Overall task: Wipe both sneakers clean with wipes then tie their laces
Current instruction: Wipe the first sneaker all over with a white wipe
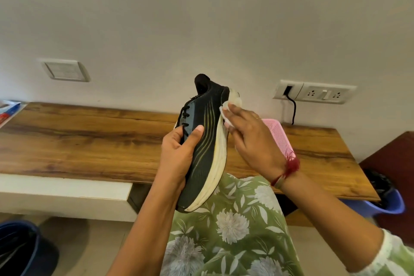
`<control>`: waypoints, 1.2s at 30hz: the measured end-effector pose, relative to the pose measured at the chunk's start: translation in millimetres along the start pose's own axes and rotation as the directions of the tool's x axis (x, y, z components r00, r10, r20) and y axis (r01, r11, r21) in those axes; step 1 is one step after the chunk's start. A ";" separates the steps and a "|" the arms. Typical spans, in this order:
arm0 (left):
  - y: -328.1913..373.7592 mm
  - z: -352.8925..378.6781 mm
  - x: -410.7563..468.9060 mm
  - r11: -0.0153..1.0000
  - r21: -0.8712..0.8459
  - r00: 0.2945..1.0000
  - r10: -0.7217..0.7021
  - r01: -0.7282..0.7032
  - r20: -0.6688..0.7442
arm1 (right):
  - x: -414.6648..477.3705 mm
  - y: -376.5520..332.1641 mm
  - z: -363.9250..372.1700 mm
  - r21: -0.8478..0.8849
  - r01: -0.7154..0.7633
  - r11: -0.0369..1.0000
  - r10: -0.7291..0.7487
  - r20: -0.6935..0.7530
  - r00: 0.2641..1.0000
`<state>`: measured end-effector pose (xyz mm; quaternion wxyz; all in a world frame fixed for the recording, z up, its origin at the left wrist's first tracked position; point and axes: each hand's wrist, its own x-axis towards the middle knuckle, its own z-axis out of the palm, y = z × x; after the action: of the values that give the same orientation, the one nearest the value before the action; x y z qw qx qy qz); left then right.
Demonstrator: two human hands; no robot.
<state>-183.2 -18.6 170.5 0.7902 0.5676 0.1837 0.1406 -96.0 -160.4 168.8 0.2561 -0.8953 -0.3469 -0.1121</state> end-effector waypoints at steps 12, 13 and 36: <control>1.3 -1.2 1.1 0.996 -0.015 0.996 0.086 -0.086 -0.029 | -51.7 -45.7 -4.8 0.021 0.066 0.998 -0.067 0.053 0.996; 0.7 -0.8 1.3 0.996 -0.017 0.996 0.088 -0.089 -0.031 | -54.4 -49.7 -6.8 -0.020 0.079 0.997 -0.077 0.056 0.995; -12.4 -8.7 5.9 0.989 0.105 0.983 0.086 -0.104 0.163 | 7.9 -17.4 -53.5 0.732 0.115 0.671 0.162 -0.296 0.941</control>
<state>-181.6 -12.6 155.4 0.7611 0.6291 0.1005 0.1221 -103.3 -173.8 223.6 0.6534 -0.6856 -0.3016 -0.1094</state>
